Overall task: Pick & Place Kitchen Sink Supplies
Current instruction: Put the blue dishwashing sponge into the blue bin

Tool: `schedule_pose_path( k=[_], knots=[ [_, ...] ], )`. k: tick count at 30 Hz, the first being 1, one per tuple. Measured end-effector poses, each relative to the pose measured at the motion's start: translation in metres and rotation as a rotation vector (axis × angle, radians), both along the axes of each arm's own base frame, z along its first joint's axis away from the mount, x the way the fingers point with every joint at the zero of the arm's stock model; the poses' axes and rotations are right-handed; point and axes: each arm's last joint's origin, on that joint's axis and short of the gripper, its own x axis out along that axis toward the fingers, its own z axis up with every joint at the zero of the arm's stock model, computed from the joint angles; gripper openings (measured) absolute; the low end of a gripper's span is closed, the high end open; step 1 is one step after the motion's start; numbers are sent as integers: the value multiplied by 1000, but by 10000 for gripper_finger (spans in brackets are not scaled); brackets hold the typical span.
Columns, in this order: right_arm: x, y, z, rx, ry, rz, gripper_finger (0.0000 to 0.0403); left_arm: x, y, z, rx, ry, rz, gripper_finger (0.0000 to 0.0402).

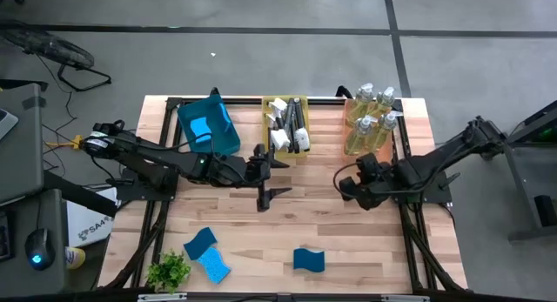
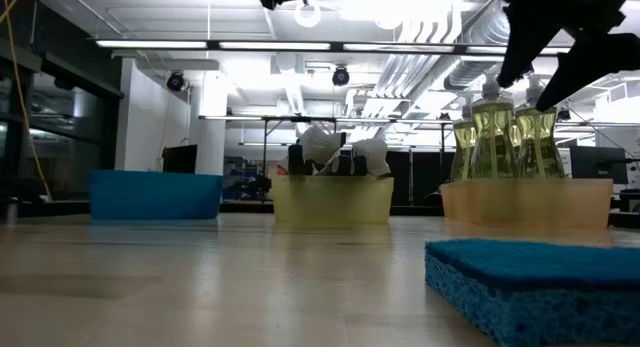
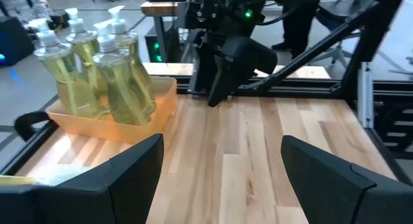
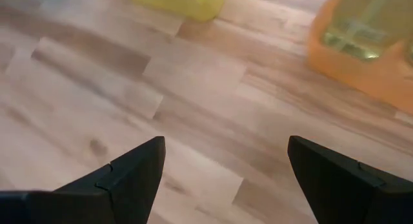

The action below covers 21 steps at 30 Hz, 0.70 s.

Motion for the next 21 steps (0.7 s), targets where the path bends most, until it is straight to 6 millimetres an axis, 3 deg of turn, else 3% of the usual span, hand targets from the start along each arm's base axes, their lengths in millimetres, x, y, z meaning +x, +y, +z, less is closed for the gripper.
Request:
schedule_pose_path(
  k=[12,21],
  knots=[
    [13,50,8,36,-150,508,321,-3,-5,-10,-275,105,-98,307],
    [29,98,-29,83,-53,750,321,-15,-37,-17,-405,188,-103,307]
  ],
)
